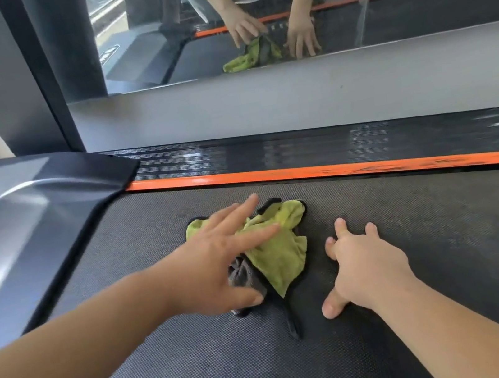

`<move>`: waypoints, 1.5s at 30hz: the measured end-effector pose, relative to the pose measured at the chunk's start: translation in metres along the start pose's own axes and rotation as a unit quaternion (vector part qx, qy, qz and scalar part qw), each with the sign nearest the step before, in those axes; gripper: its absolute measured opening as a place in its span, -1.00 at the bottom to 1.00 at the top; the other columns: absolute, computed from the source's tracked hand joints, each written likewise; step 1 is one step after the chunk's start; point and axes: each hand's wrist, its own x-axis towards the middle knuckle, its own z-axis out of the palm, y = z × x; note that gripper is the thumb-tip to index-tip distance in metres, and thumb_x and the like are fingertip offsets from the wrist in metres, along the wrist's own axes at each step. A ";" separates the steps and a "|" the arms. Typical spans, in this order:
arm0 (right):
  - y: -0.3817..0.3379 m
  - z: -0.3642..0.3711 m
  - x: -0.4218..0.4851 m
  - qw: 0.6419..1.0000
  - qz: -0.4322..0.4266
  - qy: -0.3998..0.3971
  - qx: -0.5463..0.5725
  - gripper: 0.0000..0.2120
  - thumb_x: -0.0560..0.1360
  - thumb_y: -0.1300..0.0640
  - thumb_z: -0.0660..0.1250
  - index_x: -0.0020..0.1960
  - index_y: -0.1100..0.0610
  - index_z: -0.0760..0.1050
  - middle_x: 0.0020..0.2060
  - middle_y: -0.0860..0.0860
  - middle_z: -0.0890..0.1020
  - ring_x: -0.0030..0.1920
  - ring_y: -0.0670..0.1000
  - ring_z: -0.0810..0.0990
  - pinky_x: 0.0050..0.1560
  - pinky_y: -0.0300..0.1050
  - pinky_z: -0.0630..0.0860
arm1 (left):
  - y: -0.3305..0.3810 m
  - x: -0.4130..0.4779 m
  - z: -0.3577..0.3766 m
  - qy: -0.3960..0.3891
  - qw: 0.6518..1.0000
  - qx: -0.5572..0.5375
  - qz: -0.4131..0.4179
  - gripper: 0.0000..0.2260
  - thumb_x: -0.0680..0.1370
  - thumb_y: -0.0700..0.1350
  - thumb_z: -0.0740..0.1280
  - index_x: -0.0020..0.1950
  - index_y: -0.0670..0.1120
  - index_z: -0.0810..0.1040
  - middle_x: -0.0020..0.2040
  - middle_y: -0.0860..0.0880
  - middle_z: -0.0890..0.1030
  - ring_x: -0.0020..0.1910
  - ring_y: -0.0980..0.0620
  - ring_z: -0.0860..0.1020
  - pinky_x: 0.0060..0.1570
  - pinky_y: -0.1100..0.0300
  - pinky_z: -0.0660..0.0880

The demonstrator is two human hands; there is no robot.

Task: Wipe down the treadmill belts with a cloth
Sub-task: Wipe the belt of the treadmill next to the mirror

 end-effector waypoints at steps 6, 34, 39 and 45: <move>0.000 0.000 0.000 1.000 0.000 -0.009 -0.004 0.27 0.20 -0.28 0.65 0.67 -0.11 -0.03 0.65 -0.12 -0.25 0.64 0.23 -0.26 0.42 0.47 0.32 | 0.032 0.038 0.023 0.109 0.972 0.202 -0.038 -0.52 0.48 0.14 0.37 0.40 0.15 0.50 0.49 0.04 0.32 0.36 -0.10 0.37 0.32 -0.02 0.40; -0.002 -0.001 -0.001 1.000 0.003 0.001 -0.018 0.27 0.18 -0.31 0.63 0.67 -0.13 -0.04 0.64 -0.15 -0.24 0.64 0.20 -0.25 0.39 0.43 0.37 | 0.006 0.050 0.049 0.049 0.969 0.244 0.006 -0.50 0.63 0.29 0.17 0.58 0.30 0.23 0.60 -0.03 0.19 0.47 -0.12 0.27 0.38 -0.08 0.37; -0.002 -0.002 -0.003 1.000 0.000 -0.006 -0.017 0.24 0.22 -0.31 0.62 0.66 -0.14 -0.04 0.64 -0.14 -0.28 0.64 0.22 -0.25 0.40 0.45 0.36 | -0.028 0.084 0.030 0.105 0.931 0.193 -0.290 -0.62 0.63 0.25 0.19 0.44 0.23 0.41 0.45 -0.01 0.37 0.40 -0.17 0.29 0.26 -0.08 0.37; -0.002 -0.001 0.001 1.000 0.006 0.001 -0.011 0.29 0.18 -0.30 0.65 0.67 -0.14 -0.05 0.65 -0.13 -0.24 0.64 0.21 -0.26 0.40 0.44 0.35 | 0.041 0.050 0.061 0.071 0.977 0.198 -0.045 -0.66 0.62 0.09 0.26 0.40 0.18 0.40 0.36 0.02 0.36 0.26 -0.14 0.34 0.14 -0.01 0.48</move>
